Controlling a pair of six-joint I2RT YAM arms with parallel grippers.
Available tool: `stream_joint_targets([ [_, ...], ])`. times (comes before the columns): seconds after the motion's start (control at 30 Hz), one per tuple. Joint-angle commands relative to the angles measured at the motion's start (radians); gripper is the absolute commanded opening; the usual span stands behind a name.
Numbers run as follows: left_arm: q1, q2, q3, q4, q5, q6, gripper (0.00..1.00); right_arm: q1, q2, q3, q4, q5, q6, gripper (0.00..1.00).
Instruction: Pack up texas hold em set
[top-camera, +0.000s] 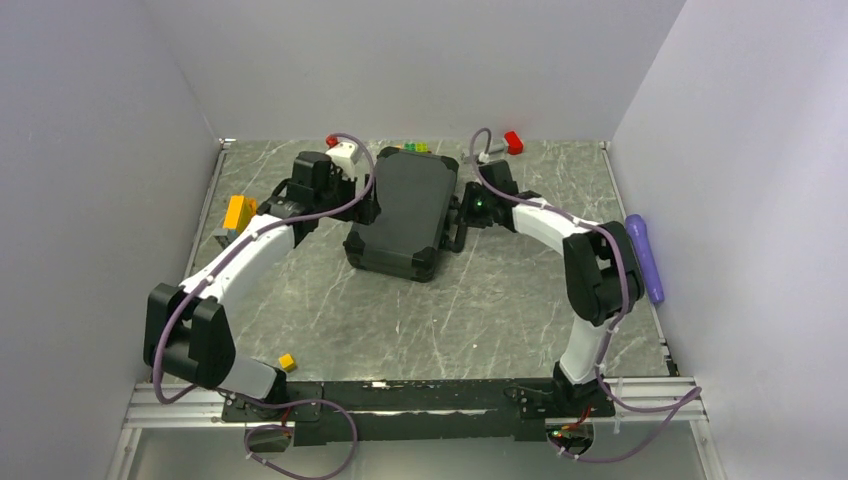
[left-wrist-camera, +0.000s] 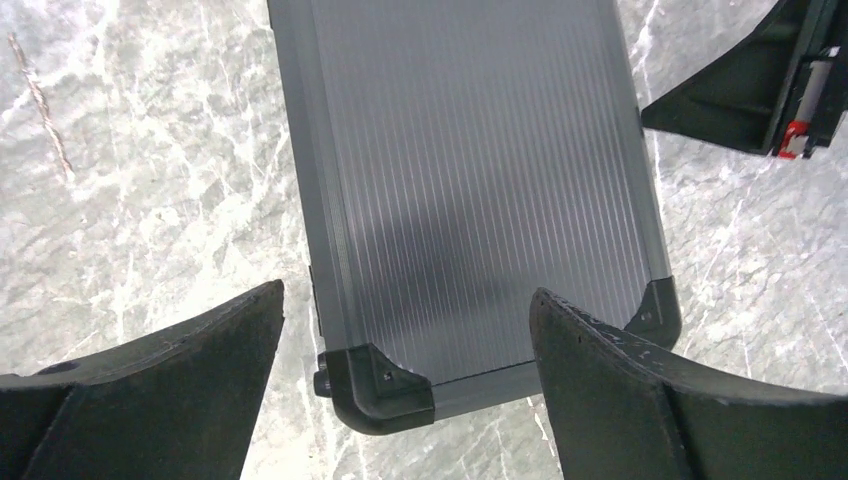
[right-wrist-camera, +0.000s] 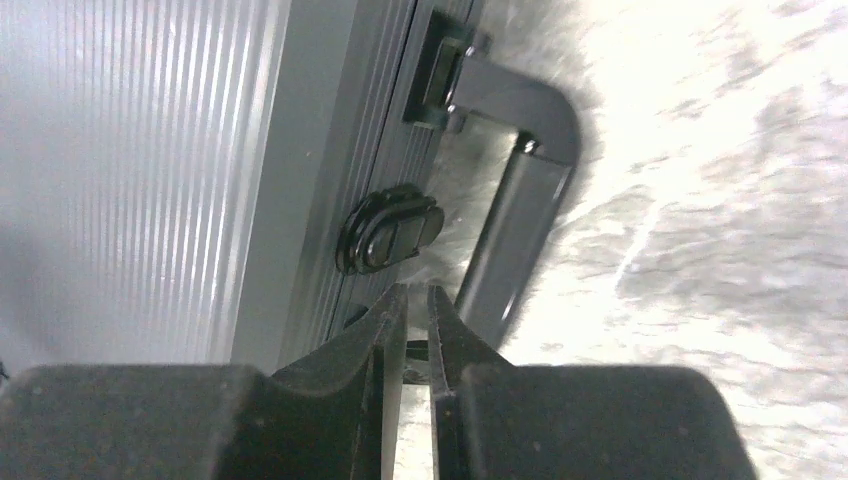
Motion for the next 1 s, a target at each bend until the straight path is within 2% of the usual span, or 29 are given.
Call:
stream_joint_targets([
  [0.0,0.035,-0.08,-0.022,0.057,0.031,-0.004,0.98,-0.064,-0.095,0.022,-0.027,-0.007,-0.033,0.19],
  [0.23,0.121,-0.199,-0.08,0.058,-0.011,-0.017,0.99,-0.219,-0.229,-0.068,-0.03,-0.046,-0.078,0.35],
  [0.43,0.166,-0.341,-0.137,0.072,-0.066,0.011,0.99,-0.329,-0.441,-0.151,-0.057,-0.019,-0.122,0.43],
  [0.8,0.166,-0.674,-0.296,0.106,-0.161,0.091,0.99,-0.348,-0.838,-0.323,-0.022,0.133,-0.204,0.48],
  [0.97,0.166,-0.823,-0.384,0.095,-0.206,0.109,0.99,-0.348,-0.946,-0.393,0.017,0.233,-0.254,0.52],
])
